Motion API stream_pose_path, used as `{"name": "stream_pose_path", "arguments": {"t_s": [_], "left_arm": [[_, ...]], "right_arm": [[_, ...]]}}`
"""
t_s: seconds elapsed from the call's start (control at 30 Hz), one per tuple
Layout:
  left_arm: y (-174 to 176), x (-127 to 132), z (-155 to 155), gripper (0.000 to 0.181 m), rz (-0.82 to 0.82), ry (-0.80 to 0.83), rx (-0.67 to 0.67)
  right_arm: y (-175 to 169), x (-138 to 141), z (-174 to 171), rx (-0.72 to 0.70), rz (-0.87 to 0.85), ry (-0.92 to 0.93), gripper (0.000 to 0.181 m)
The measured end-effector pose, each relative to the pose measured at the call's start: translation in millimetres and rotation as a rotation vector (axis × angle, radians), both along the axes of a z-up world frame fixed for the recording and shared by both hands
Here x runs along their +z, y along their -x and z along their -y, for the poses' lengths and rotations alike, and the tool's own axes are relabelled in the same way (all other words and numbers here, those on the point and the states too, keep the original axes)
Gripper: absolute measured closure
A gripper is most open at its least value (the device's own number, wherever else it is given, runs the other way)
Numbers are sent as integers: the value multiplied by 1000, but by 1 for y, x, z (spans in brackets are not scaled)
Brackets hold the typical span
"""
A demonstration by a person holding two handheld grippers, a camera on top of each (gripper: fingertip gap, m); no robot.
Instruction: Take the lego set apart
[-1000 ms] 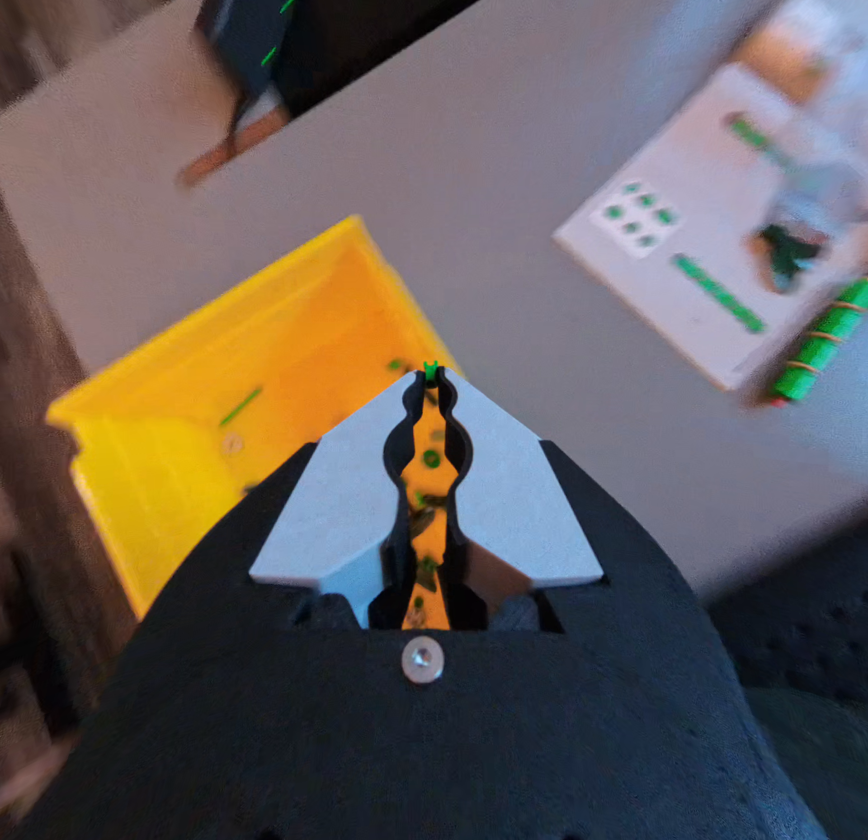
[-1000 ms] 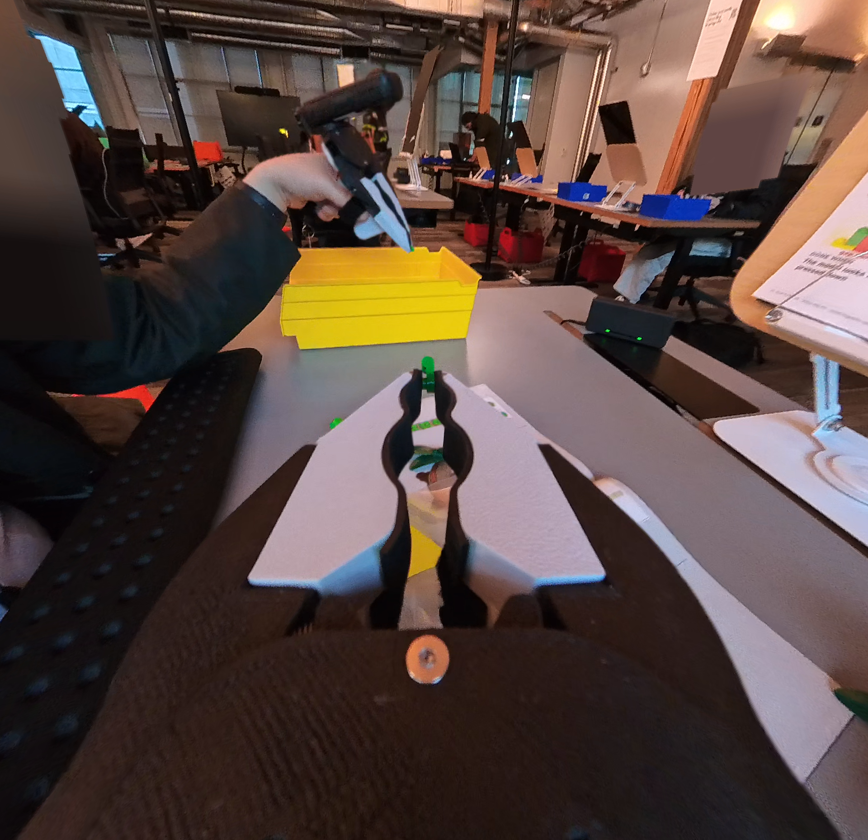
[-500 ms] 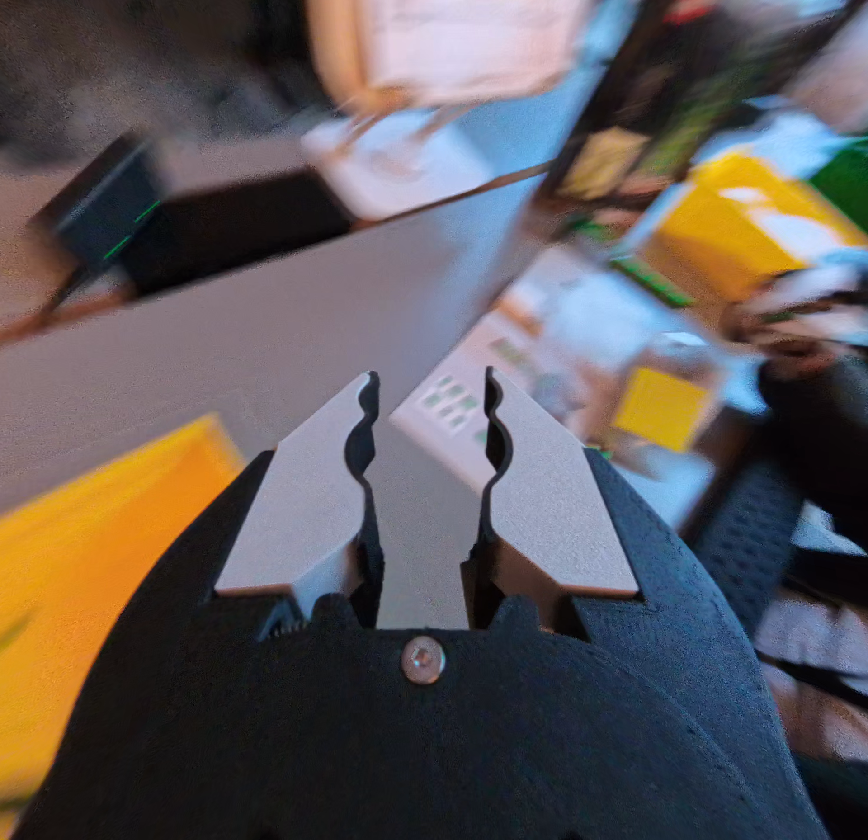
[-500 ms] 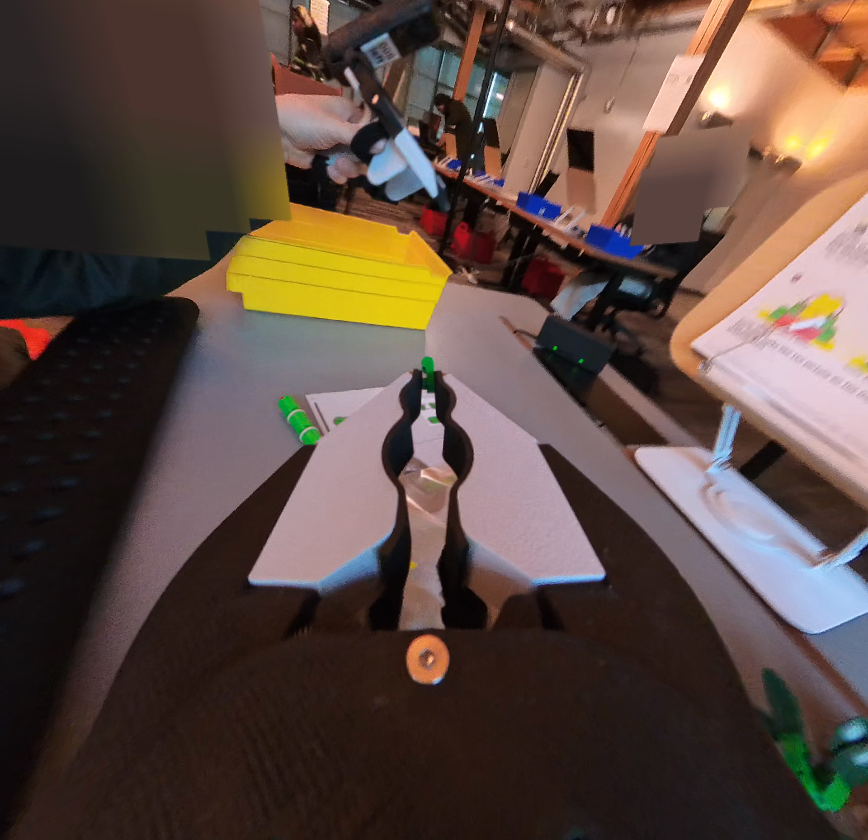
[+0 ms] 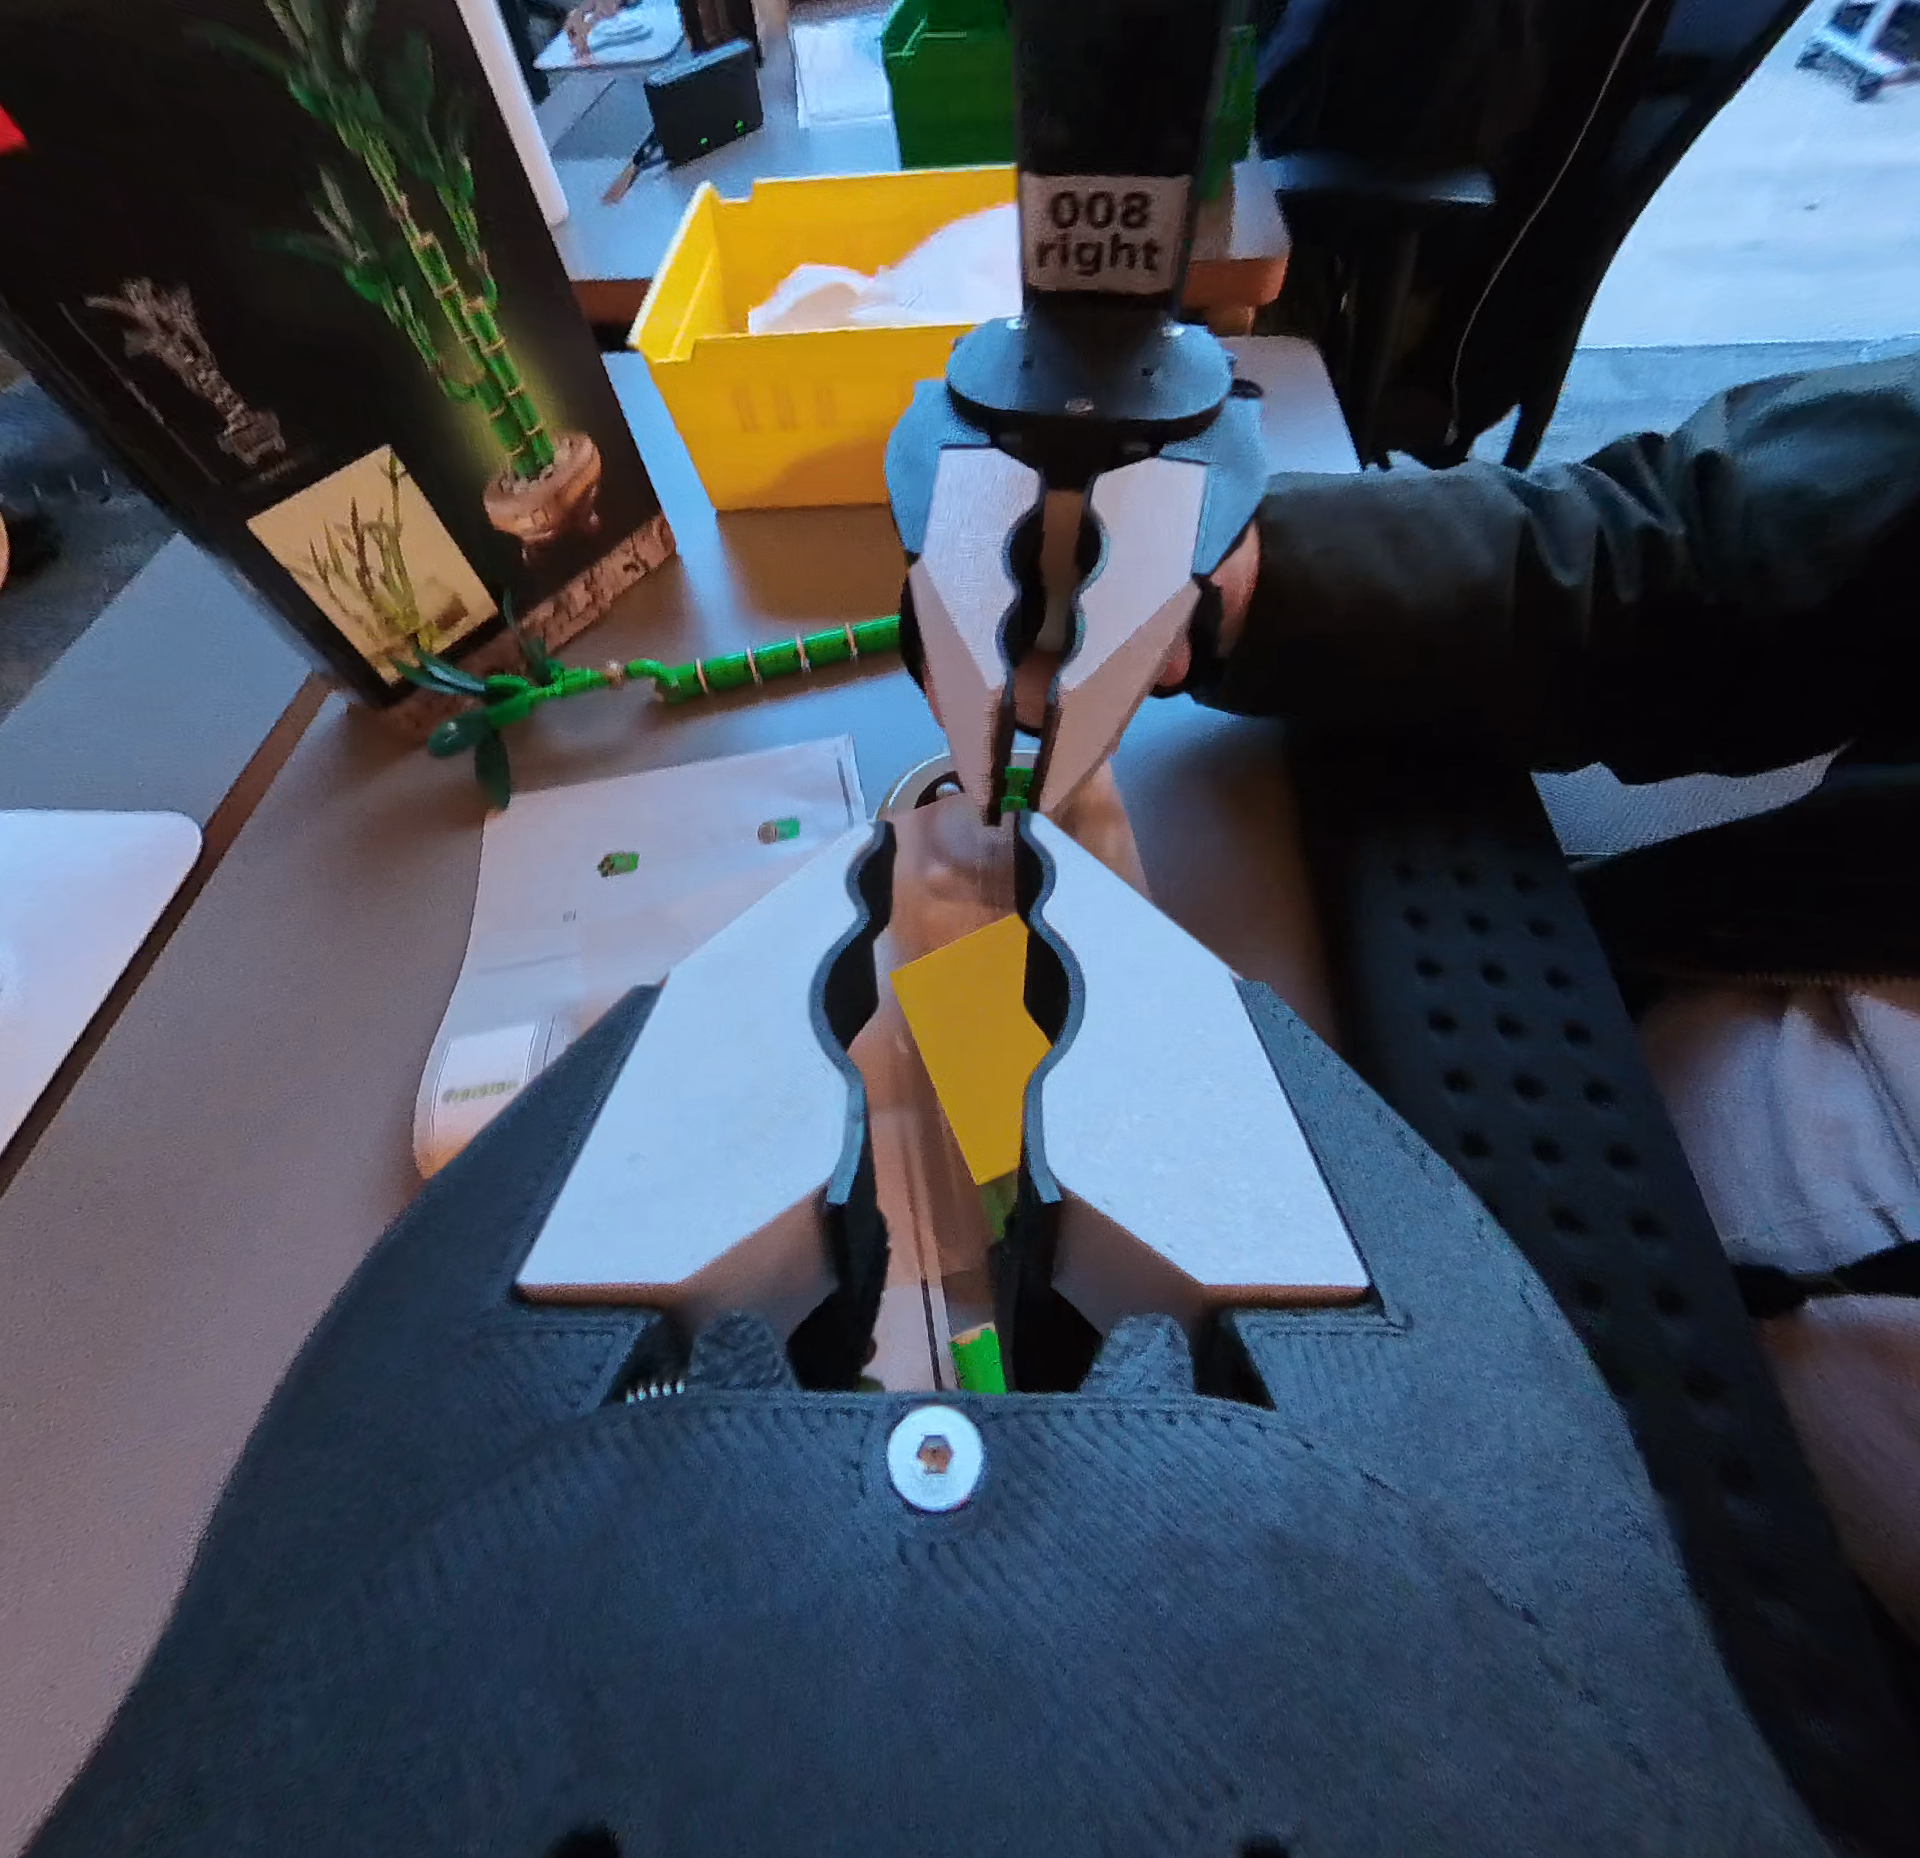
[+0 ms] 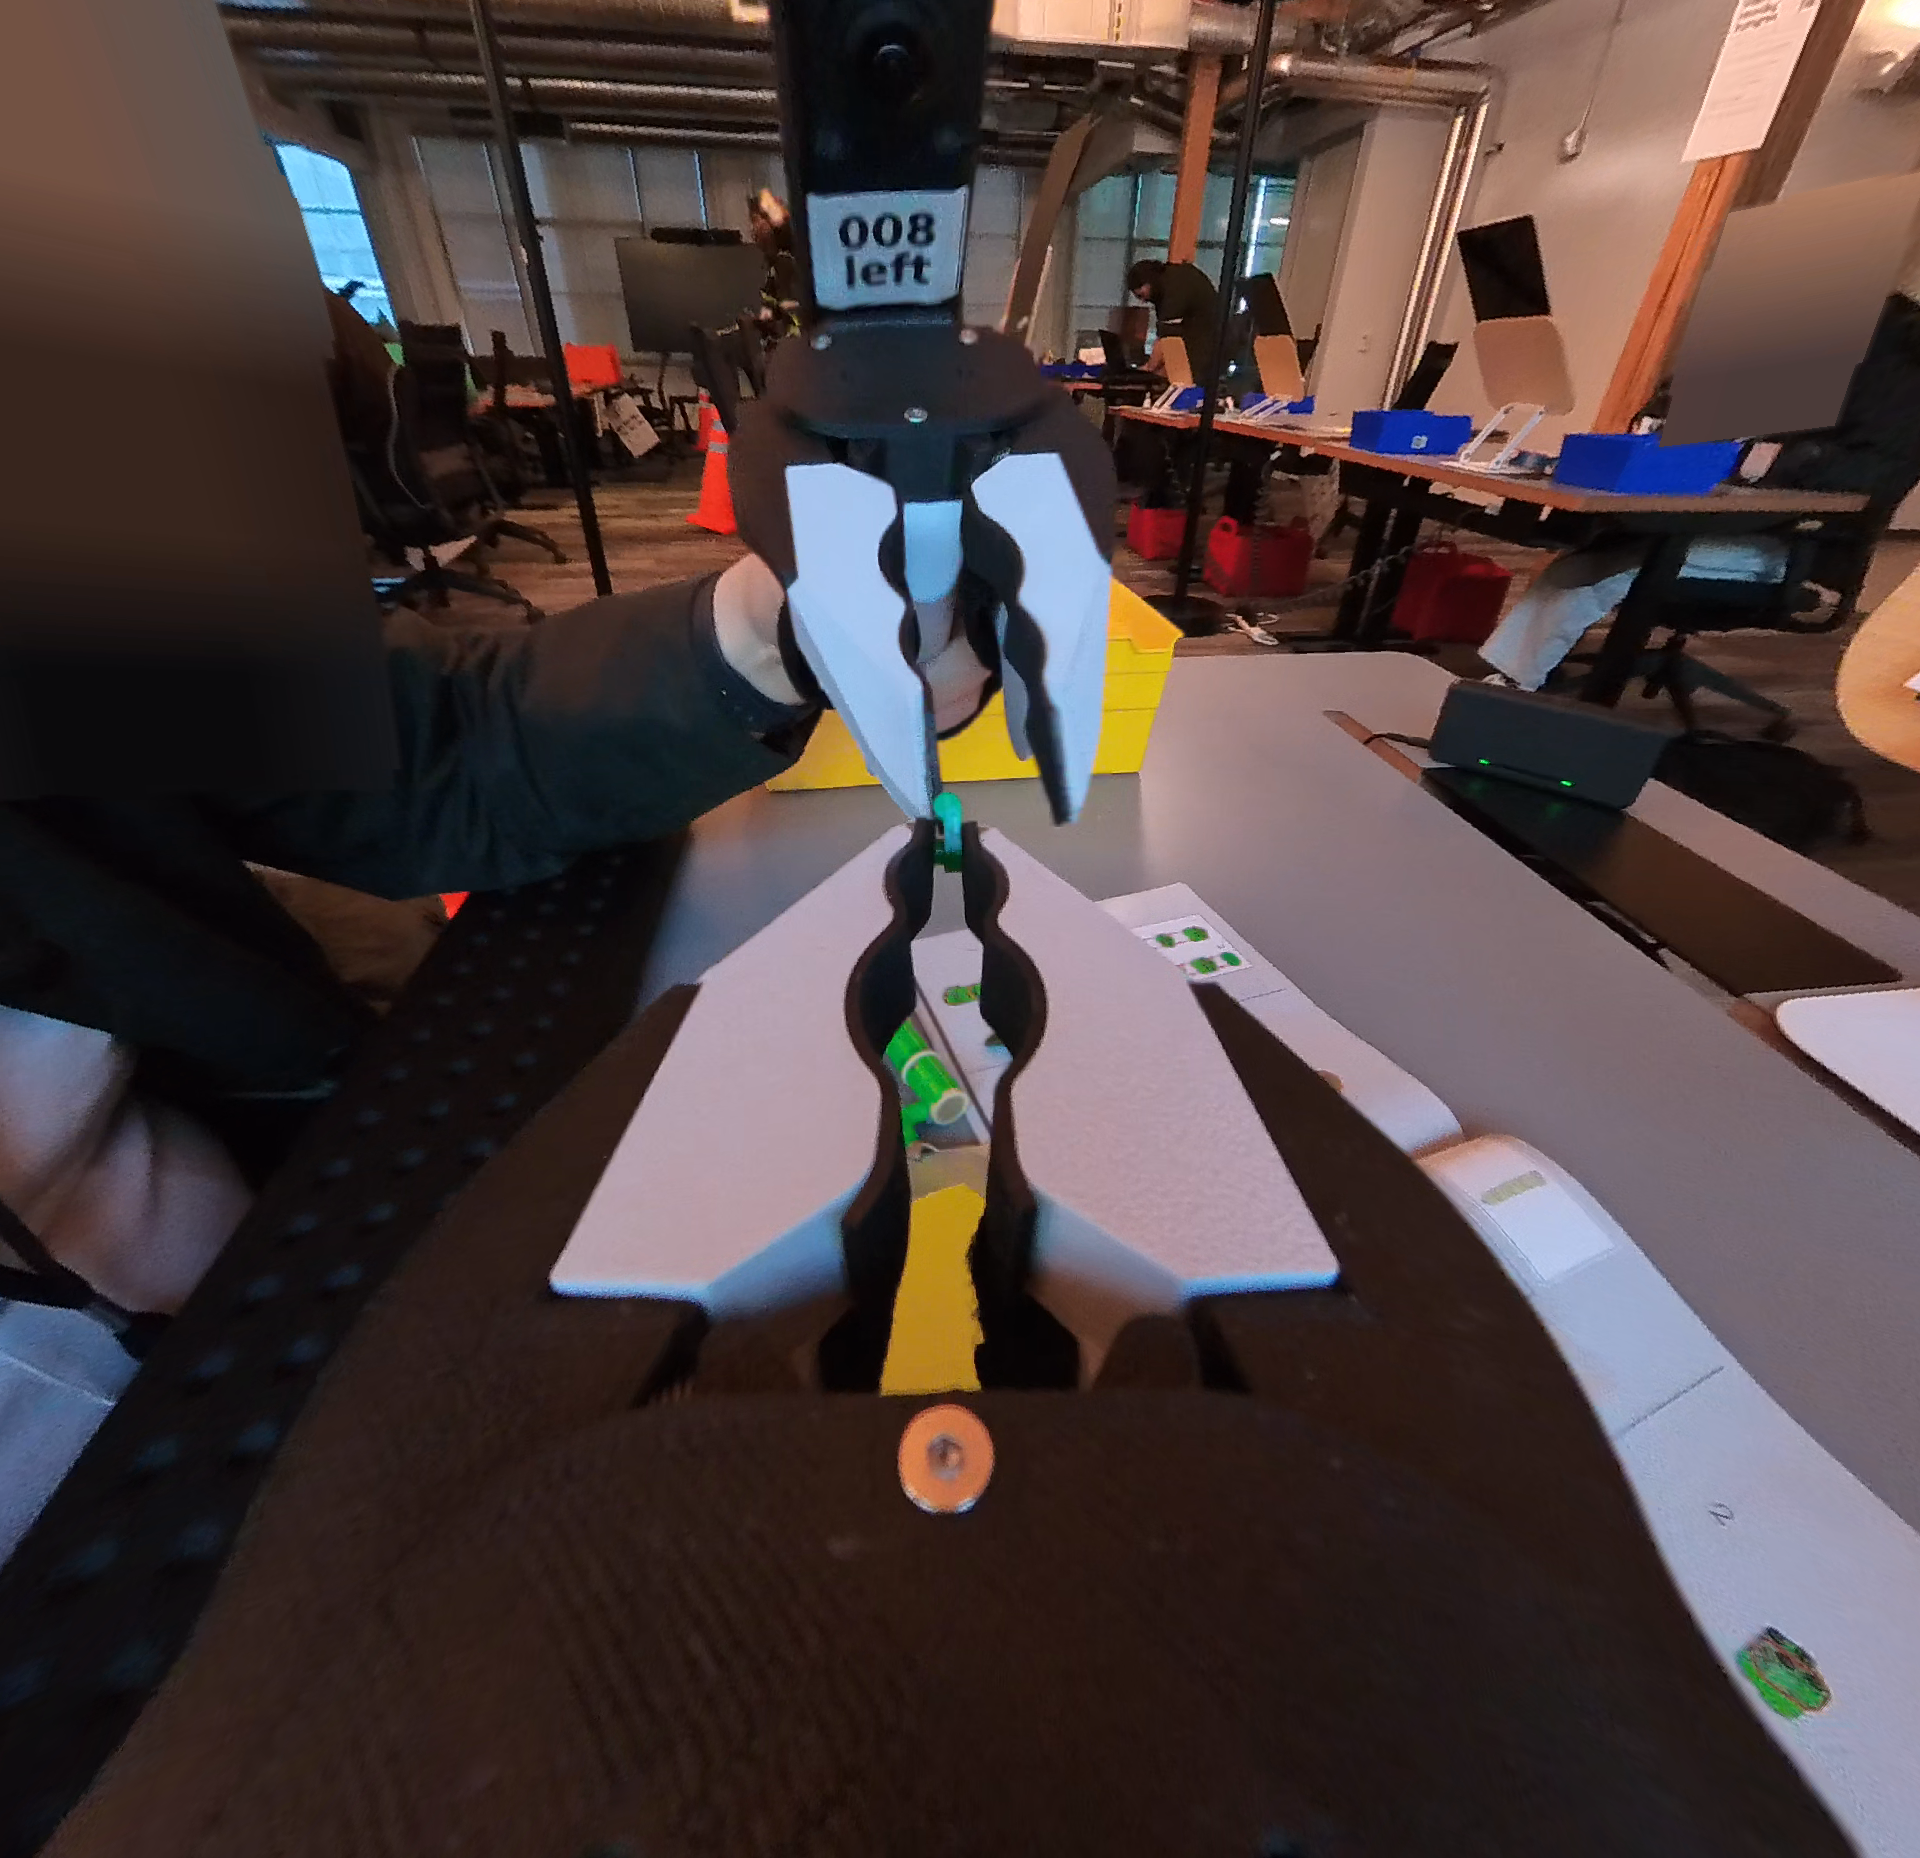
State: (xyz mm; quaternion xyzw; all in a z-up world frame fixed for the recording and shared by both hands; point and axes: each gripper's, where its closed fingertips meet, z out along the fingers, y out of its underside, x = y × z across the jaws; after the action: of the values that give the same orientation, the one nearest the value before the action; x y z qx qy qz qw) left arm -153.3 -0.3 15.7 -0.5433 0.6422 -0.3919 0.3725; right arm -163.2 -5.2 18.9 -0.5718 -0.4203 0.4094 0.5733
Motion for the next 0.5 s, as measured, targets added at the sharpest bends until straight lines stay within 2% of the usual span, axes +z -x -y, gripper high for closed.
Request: {"name": "stream_pose_path", "arguments": {"t_s": [0.13,0.5], "left_arm": [[2,-5,12,164,-18,7,-75],[4,-4,19,168,-4,13,-120]], "right_arm": [[-1,-2,-2,-9,13,-2,178],[3,-9,2,-6,84,-41,178]]}}
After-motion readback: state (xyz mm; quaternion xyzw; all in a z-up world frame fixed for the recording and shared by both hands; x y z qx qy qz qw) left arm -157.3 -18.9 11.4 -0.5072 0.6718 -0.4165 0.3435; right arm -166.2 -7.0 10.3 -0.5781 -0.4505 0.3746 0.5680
